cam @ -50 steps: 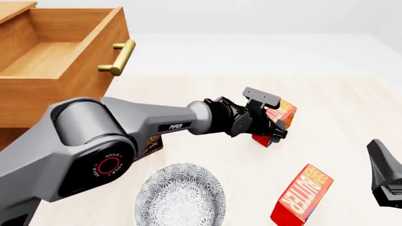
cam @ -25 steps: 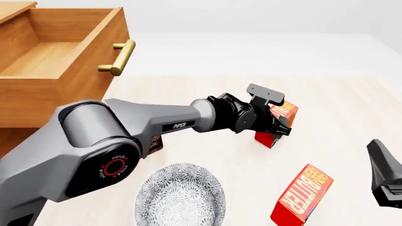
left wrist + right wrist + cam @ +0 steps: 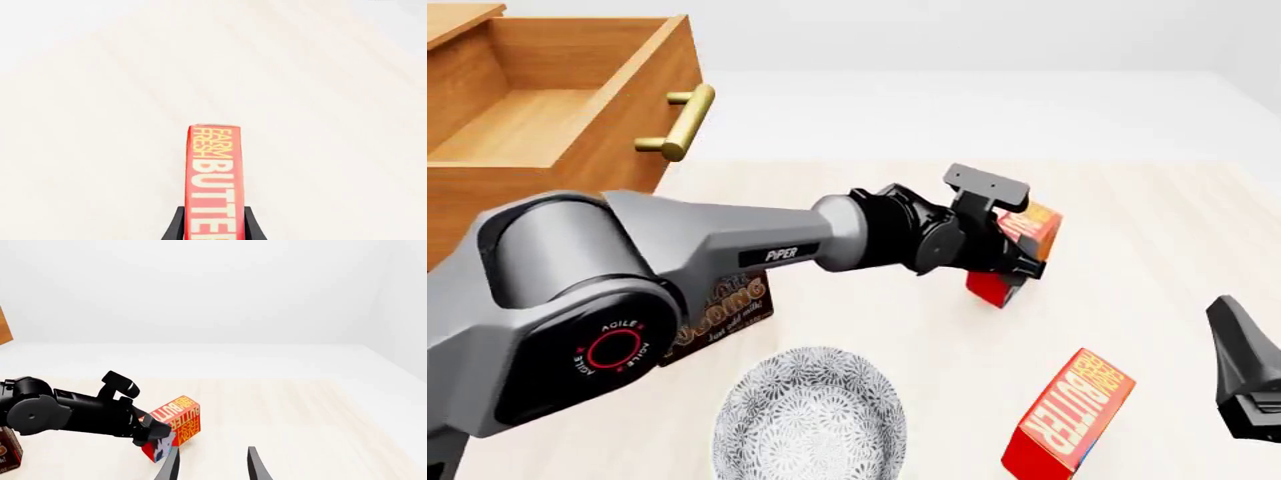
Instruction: Put the butter at the front in the top drawer of the cabinet and close it.
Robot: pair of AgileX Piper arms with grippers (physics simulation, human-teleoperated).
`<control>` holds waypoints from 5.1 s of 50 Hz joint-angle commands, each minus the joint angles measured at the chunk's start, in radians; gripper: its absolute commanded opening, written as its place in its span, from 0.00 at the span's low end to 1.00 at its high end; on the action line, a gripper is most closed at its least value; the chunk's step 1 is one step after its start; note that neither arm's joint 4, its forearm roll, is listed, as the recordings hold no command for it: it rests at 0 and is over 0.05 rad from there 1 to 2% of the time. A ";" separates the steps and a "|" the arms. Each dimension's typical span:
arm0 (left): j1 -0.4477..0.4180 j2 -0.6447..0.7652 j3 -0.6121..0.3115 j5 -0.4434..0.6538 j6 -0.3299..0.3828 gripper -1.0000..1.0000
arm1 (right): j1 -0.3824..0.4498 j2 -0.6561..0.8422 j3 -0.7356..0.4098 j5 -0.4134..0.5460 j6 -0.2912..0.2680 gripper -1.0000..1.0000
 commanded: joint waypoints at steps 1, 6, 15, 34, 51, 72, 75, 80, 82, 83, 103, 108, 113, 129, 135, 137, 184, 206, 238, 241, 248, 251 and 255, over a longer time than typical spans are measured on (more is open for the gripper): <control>-0.010 -0.142 0.090 -0.006 0.025 0.00 | 0.000 0.003 0.000 -0.002 0.001 1.00; -0.018 -0.213 0.134 0.007 0.026 0.00 | 0.000 0.003 0.000 -0.003 0.001 1.00; -0.016 -0.334 0.204 0.037 0.027 0.00 | 0.000 0.003 0.000 -0.002 0.001 1.00; 0.036 -0.510 0.206 0.178 0.056 0.00 | 0.000 0.003 0.000 -0.002 0.002 1.00; 0.117 -0.592 0.070 0.394 0.099 0.00 | 0.000 0.003 0.000 -0.002 0.001 1.00; 0.248 -0.706 -0.040 0.590 0.150 0.00 | 0.000 0.003 0.000 -0.002 0.001 1.00; 0.278 -0.732 -0.048 0.618 0.164 0.00 | 0.000 0.003 0.000 -0.002 0.001 1.00; 0.318 -0.766 -0.057 0.651 0.171 0.00 | 0.000 0.003 0.000 -0.002 0.001 1.00; 0.333 -0.781 -0.061 0.657 0.172 0.00 | 0.000 0.003 0.000 -0.002 0.001 1.00; 0.342 -0.786 -0.061 0.665 0.174 0.00 | 0.000 0.003 0.000 -0.002 0.001 1.00; 0.497 -0.921 -0.037 0.754 0.194 0.00 | 0.000 0.003 0.000 -0.002 0.001 1.00; 0.537 -0.957 -0.028 0.774 0.201 0.00 | 0.000 0.003 0.000 -0.002 0.001 1.00; 0.583 -0.987 -0.024 0.794 0.210 0.00 | 0.000 0.003 0.000 -0.002 0.001 1.00; 0.683 -1.045 -0.014 0.843 0.218 0.00 | 0.000 0.003 0.000 -0.002 0.001 1.00; 0.747 -1.093 0.015 0.860 0.205 0.00 | 0.000 0.003 0.000 -0.002 0.001 1.00; 0.751 -1.098 0.018 0.863 0.203 0.00 | 0.000 0.003 0.000 -0.002 0.001 1.00; 0.876 -1.163 0.370 0.657 0.146 0.00 | 0.000 0.003 0.000 -0.002 0.001 1.00; 0.903 -1.154 0.485 0.572 0.124 0.00 | 0.000 0.003 0.000 -0.002 0.001 1.00; 0.901 -1.088 0.573 0.446 0.115 0.00 | 0.000 0.003 0.000 -0.002 0.001 1.00; 0.901 -1.081 0.581 0.438 0.115 0.00 | 0.000 0.003 0.000 -0.003 0.001 1.00; 0.910 -1.075 0.573 0.442 0.125 0.00 | 0.000 0.003 0.000 -0.003 0.001 1.00; 0.912 -1.072 0.578 0.437 0.125 0.00 | 0.000 0.003 0.000 -0.003 0.001 1.00; 0.919 -1.075 0.586 0.435 0.129 0.00 | 0.000 0.003 0.000 -0.002 0.001 1.00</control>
